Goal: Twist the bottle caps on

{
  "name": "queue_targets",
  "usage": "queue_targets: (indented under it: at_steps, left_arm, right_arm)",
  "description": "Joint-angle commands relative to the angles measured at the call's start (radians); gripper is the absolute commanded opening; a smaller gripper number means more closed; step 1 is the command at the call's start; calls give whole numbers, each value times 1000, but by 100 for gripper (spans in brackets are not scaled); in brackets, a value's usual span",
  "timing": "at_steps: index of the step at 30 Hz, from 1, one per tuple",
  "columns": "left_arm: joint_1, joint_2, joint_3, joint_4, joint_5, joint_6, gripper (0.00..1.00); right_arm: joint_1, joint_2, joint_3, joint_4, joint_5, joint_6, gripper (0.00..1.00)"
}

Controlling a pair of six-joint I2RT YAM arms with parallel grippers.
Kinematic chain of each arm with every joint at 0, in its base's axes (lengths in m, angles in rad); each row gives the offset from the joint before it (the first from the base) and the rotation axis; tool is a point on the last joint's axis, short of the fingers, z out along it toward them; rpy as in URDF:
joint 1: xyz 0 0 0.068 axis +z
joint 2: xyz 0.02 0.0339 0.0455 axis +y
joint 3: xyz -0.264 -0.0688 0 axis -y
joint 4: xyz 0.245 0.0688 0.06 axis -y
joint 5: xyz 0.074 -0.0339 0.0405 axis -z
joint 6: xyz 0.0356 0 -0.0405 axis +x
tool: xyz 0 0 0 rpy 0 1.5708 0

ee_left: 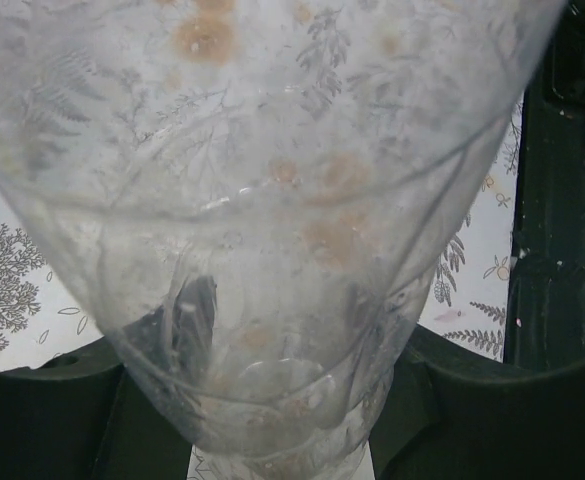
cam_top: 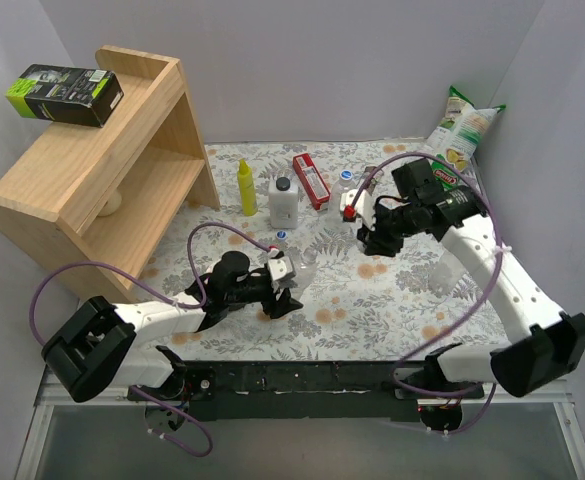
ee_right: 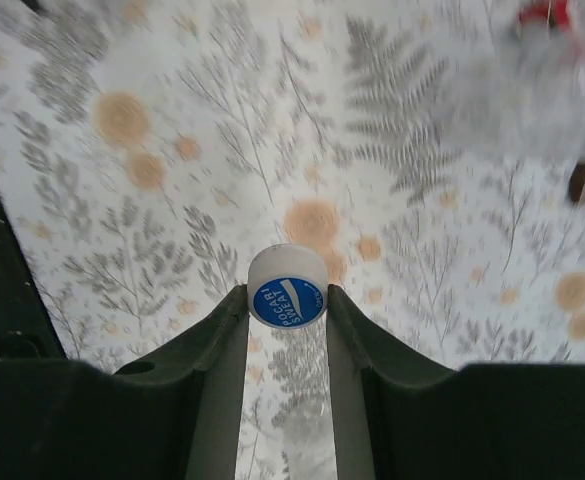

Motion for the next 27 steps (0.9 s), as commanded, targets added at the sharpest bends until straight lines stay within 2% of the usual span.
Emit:
queue_targets:
  at_steps: [1,2,5,8,13,20,27]
  left_arm:
    - [-15,-11,-8,59,54,95,0]
    - [-18,-11,-6,45,56,112,0]
    - [-22,-19,1,20,62,150,0]
    - [-27,-28,6,-3,64,170,0]
    - [-28,-37,3,-3,62,183,0]
    - [-28,-46,-8,20,53,201,0]
    - [-28,-59,-28,52,19,177,0]
  right_arm:
    - [194,-88,95,-35,-121,36,29]
    - [266,-86,107,-29,-100,43,29]
    - [366,-40,179,-42,-57,36,29]
    - [417,3,242,-49,-26,-6,28]
    - [469,72,323,-88,-12,-55,28]
    - [546,101,334,-145,2,-122,28]
    - [551,127,362,-245,-17,-142,27]
